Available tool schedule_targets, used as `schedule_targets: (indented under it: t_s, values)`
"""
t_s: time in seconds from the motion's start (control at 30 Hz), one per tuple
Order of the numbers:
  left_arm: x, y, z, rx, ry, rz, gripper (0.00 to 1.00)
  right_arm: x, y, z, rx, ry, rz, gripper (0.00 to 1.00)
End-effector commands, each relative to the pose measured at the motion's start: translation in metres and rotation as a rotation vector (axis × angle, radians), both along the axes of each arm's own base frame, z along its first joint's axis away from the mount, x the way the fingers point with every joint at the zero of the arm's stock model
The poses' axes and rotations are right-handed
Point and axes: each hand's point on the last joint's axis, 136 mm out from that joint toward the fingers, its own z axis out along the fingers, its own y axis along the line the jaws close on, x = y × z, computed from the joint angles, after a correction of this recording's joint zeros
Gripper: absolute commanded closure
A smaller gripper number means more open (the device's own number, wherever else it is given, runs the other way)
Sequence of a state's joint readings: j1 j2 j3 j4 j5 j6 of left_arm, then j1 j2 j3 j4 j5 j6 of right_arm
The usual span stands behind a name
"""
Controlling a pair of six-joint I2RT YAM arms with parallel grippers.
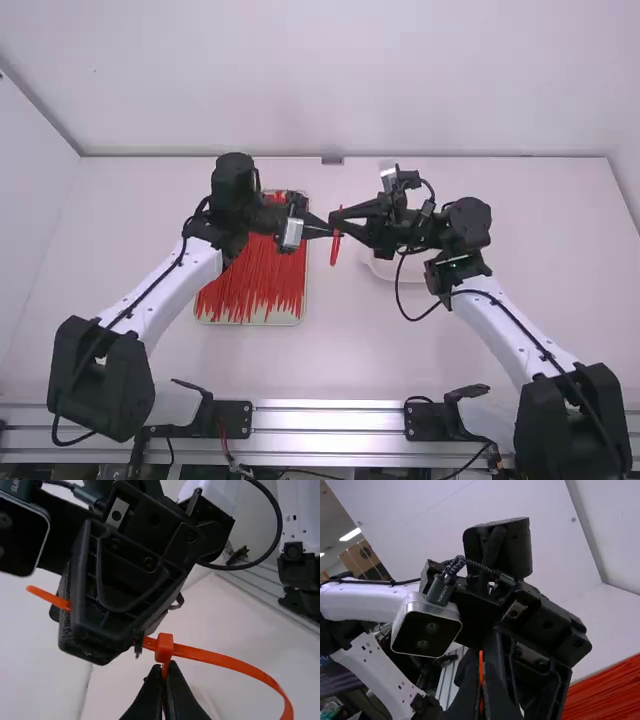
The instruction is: Fasten the cable tie
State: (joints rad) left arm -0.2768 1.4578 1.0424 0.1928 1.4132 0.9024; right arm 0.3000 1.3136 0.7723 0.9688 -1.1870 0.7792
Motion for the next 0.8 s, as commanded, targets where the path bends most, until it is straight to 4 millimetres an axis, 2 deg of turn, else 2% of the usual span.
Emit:
schedule_targets:
  t_s: [0.0,0.27,0.4,0.53,0.77]
  values:
    - [0.006,0.000,-0.010,0.026,-0.008,0.040,0.98,0.002,-0.003,0.013,0.025,-0.035,-0.029,1.00]
    - [0.005,0.005,-0.048,0.151,0.113,0.113,0.98,0.004,-0.007,0.017,0.034,-0.033,-0.038,1.00]
    - [-0.005,0.010,-0.074,0.212,0.170,0.116,0.98,-0.001,-0.008,0.027,0.060,-0.059,-0.031,1.00]
    - [-0.010,0.012,-0.098,0.227,0.196,0.129,0.98,-0.001,-0.013,0.034,0.079,-0.074,-0.040,1.00]
    - [-0.016,0.013,-0.129,0.183,0.250,0.161,0.98,0.008,-0.025,0.043,0.108,-0.086,-0.091,1.00]
